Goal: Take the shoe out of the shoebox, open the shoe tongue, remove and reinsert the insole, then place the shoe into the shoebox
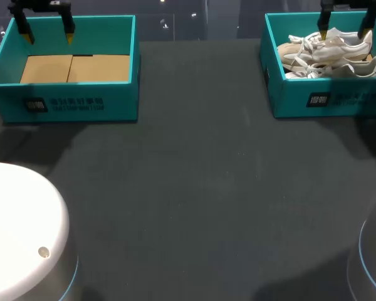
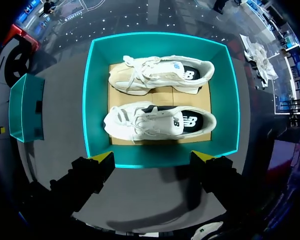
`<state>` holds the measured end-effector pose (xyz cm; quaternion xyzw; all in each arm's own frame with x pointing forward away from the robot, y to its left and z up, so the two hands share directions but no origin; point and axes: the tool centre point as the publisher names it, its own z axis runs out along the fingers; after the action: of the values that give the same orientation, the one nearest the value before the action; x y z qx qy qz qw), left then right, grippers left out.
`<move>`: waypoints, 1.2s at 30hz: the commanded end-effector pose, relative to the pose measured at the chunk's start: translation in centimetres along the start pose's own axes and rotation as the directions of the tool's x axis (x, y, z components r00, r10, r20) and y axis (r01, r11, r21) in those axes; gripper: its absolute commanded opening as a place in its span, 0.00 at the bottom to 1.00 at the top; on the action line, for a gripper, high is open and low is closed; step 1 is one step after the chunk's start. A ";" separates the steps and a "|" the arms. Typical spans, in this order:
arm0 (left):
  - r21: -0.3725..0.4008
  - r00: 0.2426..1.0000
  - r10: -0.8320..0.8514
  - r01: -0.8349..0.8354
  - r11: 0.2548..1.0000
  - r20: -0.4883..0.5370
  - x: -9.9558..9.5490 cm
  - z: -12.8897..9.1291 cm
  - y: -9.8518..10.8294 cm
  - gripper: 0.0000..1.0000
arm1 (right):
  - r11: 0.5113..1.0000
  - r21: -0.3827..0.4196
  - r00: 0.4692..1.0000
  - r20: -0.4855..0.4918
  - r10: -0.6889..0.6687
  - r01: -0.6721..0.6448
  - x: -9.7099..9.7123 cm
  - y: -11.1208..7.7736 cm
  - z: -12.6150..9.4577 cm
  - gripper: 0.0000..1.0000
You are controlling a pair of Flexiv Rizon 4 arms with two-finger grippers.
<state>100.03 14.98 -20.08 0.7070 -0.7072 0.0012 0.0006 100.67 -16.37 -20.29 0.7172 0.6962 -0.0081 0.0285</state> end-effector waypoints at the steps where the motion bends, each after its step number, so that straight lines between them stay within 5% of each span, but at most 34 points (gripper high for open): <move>1: -0.001 1.000 0.000 0.000 1.000 0.001 0.0 0.0 0.0 1.00 | 1.000 -0.016 1.000 0.004 0.025 -0.025 -1.6 -0.1 0.3 1.00; 13: -0.001 1.000 0.000 0.000 1.000 0.001 0.0 0.0 0.0 1.00 | 0.989 -0.009 0.987 0.071 0.146 -0.145 -8.1 0.4 3.2 1.00; 36: -0.001 1.000 0.000 0.000 1.000 0.001 0.0 0.0 0.0 1.00 | 0.982 0.022 0.978 0.095 0.184 -0.187 -13.6 2.7 9.9 0.99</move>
<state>100.03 14.99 -20.08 0.7070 -0.7072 0.0012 0.0006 102.44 -30.31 -28.79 0.7779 0.6242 -0.0463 0.0558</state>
